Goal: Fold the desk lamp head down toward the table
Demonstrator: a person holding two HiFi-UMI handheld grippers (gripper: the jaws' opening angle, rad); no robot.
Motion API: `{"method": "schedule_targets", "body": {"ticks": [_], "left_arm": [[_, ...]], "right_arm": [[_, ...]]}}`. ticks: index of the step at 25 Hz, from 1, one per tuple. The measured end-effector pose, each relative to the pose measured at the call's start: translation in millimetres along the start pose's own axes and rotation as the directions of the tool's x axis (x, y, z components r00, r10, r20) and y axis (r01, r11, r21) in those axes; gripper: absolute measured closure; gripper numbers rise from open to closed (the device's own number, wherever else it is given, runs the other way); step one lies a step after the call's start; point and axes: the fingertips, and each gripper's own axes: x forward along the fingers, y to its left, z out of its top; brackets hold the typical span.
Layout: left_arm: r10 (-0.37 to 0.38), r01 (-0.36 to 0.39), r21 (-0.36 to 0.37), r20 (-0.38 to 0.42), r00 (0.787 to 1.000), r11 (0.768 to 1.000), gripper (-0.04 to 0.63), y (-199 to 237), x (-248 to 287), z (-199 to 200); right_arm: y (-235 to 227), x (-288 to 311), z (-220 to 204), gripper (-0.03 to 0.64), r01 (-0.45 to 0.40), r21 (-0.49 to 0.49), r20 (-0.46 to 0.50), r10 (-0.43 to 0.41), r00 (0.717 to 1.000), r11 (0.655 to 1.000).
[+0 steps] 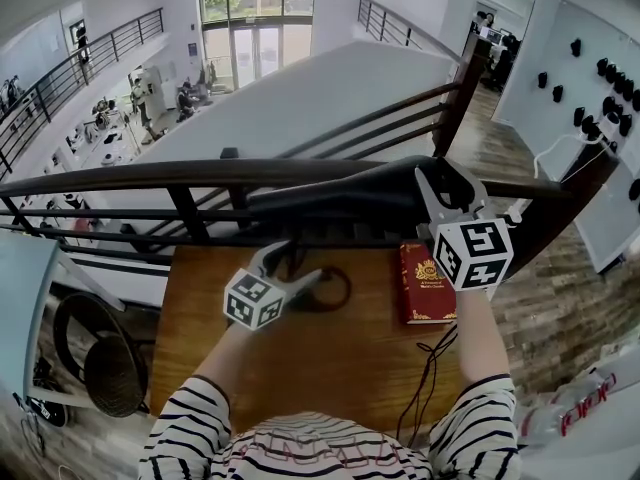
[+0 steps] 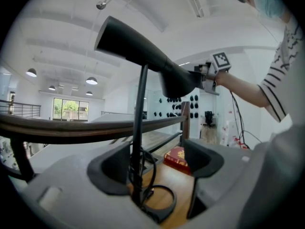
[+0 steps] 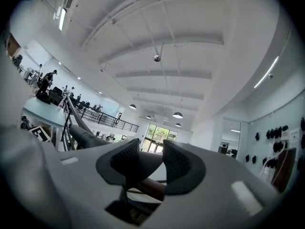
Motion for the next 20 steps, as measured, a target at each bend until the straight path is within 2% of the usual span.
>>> {"method": "schedule_targets", "body": {"ticks": [10,20], "left_arm": [[-0.037,0.037,-0.012,0.015,0.999,0.999,0.215,-5.5,-2.3,1.2],[-0.078,0.079,-0.01,0.035,0.996,0.997,0.187,-10.7,-4.5,0.7]], "right_arm": [[8.5,-7.1,-78.2,0.462,-0.003,0.122,-0.129,0.019,0.991,0.992],[43.5,-4.5,-147.8,0.467,-0.029,0.247,-0.209,0.082,0.974,0.968]]}}
